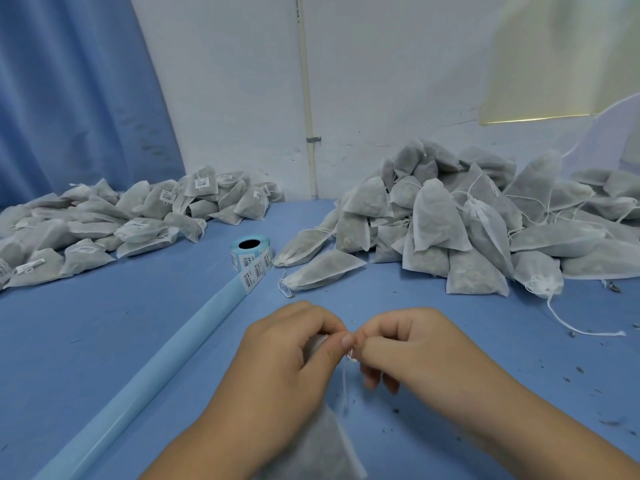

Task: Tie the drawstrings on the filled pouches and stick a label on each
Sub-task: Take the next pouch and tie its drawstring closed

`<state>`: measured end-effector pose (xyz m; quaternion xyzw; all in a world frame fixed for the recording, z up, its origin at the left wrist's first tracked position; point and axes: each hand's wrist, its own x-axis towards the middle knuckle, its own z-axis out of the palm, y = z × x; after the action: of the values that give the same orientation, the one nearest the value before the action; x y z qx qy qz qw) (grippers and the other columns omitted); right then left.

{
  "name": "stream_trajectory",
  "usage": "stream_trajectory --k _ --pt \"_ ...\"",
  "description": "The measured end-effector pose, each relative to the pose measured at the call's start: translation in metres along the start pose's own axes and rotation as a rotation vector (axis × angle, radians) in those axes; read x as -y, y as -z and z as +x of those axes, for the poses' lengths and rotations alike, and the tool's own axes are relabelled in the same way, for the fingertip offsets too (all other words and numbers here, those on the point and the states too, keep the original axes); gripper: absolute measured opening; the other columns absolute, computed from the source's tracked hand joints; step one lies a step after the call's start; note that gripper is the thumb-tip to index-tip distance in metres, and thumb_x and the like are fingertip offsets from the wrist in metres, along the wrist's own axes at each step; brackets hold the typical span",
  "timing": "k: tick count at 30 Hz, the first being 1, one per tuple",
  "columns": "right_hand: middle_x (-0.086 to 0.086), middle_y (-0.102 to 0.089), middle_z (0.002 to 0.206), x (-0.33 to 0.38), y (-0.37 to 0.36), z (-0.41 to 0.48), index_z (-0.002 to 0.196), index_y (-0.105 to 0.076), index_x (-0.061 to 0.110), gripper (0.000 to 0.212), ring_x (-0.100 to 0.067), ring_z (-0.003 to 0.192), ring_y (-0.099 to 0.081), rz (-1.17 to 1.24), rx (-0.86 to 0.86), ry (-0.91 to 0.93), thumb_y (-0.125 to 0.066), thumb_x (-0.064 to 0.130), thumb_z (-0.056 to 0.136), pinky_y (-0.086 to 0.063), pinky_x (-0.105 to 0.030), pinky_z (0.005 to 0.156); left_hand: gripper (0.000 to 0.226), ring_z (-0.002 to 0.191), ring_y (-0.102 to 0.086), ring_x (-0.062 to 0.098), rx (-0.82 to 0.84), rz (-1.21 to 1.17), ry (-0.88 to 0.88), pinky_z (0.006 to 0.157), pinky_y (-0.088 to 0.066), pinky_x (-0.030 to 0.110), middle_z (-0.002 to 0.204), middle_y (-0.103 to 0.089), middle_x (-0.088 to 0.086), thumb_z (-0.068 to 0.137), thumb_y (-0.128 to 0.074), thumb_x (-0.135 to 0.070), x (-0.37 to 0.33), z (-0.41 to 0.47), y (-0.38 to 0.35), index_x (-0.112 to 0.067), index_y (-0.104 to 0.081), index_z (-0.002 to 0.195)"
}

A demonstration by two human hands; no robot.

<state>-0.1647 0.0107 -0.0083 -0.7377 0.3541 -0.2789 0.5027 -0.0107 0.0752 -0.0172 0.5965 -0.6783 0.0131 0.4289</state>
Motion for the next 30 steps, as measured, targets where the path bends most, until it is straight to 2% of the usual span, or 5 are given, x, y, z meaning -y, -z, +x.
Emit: stream_trajectory --k 4,11,20,26,30 --pt "0.006 -0.059 0.055 0.0 -0.002 0.0 0.068 -0.071 0.025 0.009 -0.01 0.056 -0.05 -0.013 -0.058 0.06 -0.067 0.027 0.076 -0.04 -0.023 0.053 0.025 0.059 -0.049 -0.005 0.067 -0.069 0.135 0.058 -0.035 0.009 0.066 -0.057 -0.023 0.092 -0.064 -0.026 0.001 -0.001 -0.001 -0.03 -0.062 0.067" --pt "0.014 -0.05 0.047 -0.001 -0.007 -0.003 0.064 -0.068 0.023 0.006 -0.001 0.045 -0.039 -0.014 -0.152 0.205 -0.069 0.023 0.07 -0.034 -0.012 0.046 0.024 0.044 -0.041 0.013 0.297 -0.738 0.584 0.05 -0.034 0.025 0.057 -0.049 0.002 0.08 -0.062 -0.038 -0.002 0.003 0.005 -0.023 -0.064 0.06" --pt "0.01 -0.057 0.071 -0.006 -0.01 -0.006 0.066 -0.062 0.029 0.01 -0.01 0.063 -0.056 -0.344 -0.316 0.51 -0.071 0.024 0.07 -0.04 -0.01 0.056 0.028 0.042 -0.035 0.014 0.271 -0.849 0.629 0.05 -0.028 0.029 0.048 -0.042 0.006 0.074 -0.066 -0.041 -0.006 0.002 0.006 -0.018 -0.061 0.06" --pt "0.012 -0.058 0.064 -0.004 -0.012 -0.007 0.068 -0.068 0.028 0.006 -0.01 0.063 -0.057 -0.357 -0.309 0.506 -0.068 0.033 0.072 -0.038 -0.009 0.056 0.03 0.045 -0.039 0.015 0.182 -0.762 0.585 0.051 -0.032 0.027 0.051 -0.044 0.005 0.072 -0.077 -0.045 -0.007 0.001 0.006 -0.019 -0.064 0.063" --pt "0.013 -0.061 0.065 -0.002 -0.01 -0.006 0.067 -0.069 0.03 0.016 -0.008 0.058 -0.054 -0.286 -0.297 0.452 -0.075 0.019 0.078 -0.039 -0.012 0.055 0.028 0.047 -0.04 0.016 0.156 -0.73 0.547 0.053 -0.033 0.029 0.05 -0.046 0.002 0.074 -0.076 -0.044 -0.006 0.002 0.004 -0.023 -0.065 0.059"
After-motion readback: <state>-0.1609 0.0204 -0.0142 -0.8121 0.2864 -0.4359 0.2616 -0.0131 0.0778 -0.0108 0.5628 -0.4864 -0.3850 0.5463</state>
